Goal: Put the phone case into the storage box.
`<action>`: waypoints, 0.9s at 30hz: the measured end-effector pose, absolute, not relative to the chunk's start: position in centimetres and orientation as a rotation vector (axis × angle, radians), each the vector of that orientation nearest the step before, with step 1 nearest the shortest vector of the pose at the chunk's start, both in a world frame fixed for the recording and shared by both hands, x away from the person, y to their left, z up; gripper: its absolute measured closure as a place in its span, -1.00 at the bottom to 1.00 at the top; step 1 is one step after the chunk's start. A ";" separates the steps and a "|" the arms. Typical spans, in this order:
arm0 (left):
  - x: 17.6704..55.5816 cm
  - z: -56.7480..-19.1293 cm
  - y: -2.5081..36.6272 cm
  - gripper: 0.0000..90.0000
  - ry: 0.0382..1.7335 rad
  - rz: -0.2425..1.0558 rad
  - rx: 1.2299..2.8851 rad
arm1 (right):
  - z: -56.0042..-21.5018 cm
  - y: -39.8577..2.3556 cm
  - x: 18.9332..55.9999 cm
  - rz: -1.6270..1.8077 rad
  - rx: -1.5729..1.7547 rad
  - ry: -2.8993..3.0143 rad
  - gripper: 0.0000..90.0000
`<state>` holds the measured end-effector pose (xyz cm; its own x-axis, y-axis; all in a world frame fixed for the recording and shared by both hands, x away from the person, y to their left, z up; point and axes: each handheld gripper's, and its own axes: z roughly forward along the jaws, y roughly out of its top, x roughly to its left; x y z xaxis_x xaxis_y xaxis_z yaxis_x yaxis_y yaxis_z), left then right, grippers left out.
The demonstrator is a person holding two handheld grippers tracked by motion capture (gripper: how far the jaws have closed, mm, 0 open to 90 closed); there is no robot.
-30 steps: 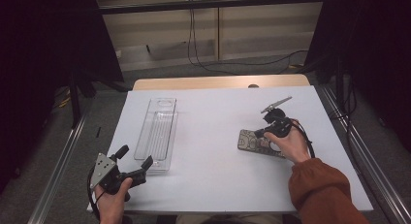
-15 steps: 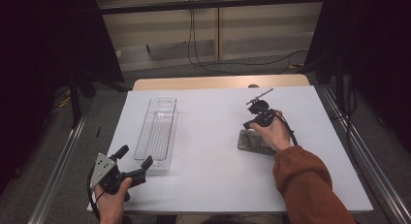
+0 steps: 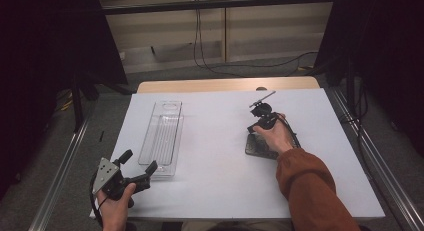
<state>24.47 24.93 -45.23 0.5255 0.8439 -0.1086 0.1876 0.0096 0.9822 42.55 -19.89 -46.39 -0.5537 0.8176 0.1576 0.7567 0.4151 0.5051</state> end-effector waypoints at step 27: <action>24.4 -45.2 25.0 -0.93 0.932 0.655 1.505 | -46.7 -19.0 40.2 0.835 1.371 2.607 1.00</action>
